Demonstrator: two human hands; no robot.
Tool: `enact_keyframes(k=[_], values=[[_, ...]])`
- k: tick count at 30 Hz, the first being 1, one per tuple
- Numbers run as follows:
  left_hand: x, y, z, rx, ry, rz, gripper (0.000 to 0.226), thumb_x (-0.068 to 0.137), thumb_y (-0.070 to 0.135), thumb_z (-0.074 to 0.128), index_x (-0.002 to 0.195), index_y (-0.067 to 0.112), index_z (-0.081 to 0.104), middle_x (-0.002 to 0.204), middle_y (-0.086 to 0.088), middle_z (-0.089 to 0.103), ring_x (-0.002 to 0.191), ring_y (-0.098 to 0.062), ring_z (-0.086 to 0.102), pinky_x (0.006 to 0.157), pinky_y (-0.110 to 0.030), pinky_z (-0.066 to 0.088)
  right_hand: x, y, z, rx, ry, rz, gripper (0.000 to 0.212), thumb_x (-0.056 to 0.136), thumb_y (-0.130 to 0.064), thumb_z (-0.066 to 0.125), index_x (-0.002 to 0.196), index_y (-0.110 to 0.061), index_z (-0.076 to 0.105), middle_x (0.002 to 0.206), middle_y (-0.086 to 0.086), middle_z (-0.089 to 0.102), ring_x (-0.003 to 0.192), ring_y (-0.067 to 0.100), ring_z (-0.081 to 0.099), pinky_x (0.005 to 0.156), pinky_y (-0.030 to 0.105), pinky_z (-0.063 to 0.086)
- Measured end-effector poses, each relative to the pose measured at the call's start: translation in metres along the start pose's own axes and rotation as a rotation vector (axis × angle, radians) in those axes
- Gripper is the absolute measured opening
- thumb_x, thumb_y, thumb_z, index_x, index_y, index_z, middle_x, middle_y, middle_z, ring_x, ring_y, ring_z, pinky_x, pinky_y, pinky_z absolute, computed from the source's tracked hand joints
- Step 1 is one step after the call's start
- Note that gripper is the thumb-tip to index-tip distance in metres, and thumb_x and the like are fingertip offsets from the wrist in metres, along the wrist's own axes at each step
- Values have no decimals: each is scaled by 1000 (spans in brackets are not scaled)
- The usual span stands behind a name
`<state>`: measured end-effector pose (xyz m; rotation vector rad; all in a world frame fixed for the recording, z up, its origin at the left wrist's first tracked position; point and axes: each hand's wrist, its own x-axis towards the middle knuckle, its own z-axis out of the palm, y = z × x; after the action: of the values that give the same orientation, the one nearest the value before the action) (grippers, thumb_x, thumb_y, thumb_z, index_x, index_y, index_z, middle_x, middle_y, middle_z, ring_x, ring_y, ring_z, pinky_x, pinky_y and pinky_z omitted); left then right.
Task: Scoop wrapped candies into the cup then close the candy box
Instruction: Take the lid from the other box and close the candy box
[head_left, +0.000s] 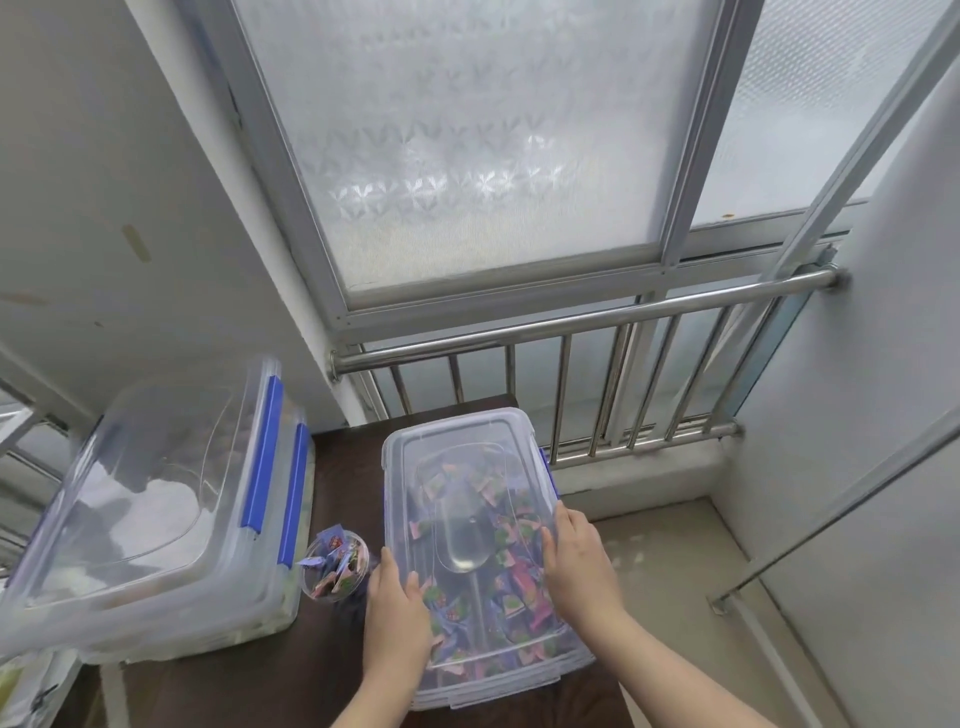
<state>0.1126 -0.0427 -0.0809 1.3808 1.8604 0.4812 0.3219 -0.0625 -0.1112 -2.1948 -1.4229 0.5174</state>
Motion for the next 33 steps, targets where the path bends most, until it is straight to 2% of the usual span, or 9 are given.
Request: enact_keyframes(k=[8,12,14,16,19,21,25,30,33], values=[[0,-12,5,-26,-26,-7,59,107,26,37,161,18,16,166,-4,16,151,-22,23,117,-37,28,-3,11,1,-47,28,-17,50,100,-34,43,142,-8,45,125,6,57,110,24,50,95,33,42],[-4,-20,4,-198,-1,-113,67,101,38,50,160,24,21,163,-5,27,148,-25,30,116,-44,30,0,15,-4,293,-18,231,74,89,-44,61,150,-13,33,148,11,40,134,27,39,111,41,34],[-5,-26,3,-309,3,-236,76,94,46,62,156,16,30,154,-9,40,140,-28,41,114,-45,35,-1,16,-8,553,-126,410,93,86,-48,66,155,-12,17,155,13,33,140,29,35,111,42,33],[-4,-29,-1,-415,-42,-350,82,87,50,69,149,7,38,144,-11,50,131,-29,49,108,-42,38,1,23,-5,627,-185,458,96,84,-52,67,155,-8,19,153,14,39,137,29,42,107,40,37],[1,-33,-9,-423,-90,-370,73,80,50,76,133,4,55,117,-6,61,106,-24,58,91,-35,43,1,25,-3,536,-117,398,90,76,-61,70,143,-8,42,139,15,49,120,26,53,102,39,46],[-2,-34,-12,-395,-62,-299,69,73,53,81,123,9,64,111,-4,67,101,-23,62,89,-36,48,-2,21,-5,448,-44,323,76,82,-50,70,141,-9,46,124,9,49,108,20,52,95,34,46],[-12,-34,-10,-273,11,-146,69,71,58,80,125,18,67,118,-2,62,109,-21,62,100,-42,50,-8,15,-6,362,37,195,51,90,-39,65,131,-10,57,109,3,47,95,15,52,85,27,45],[-22,-26,-9,-288,-3,-110,77,87,51,65,153,17,43,143,3,57,132,-21,53,109,-36,43,-11,17,2,401,36,181,57,93,-41,60,140,-11,51,126,1,50,111,14,52,96,31,46],[-22,-22,-8,-269,-5,-96,84,84,60,55,155,19,37,151,3,50,139,-21,46,114,-40,40,-11,15,3,369,60,142,43,95,-36,58,131,-13,59,116,1,53,100,14,53,90,32,47]])
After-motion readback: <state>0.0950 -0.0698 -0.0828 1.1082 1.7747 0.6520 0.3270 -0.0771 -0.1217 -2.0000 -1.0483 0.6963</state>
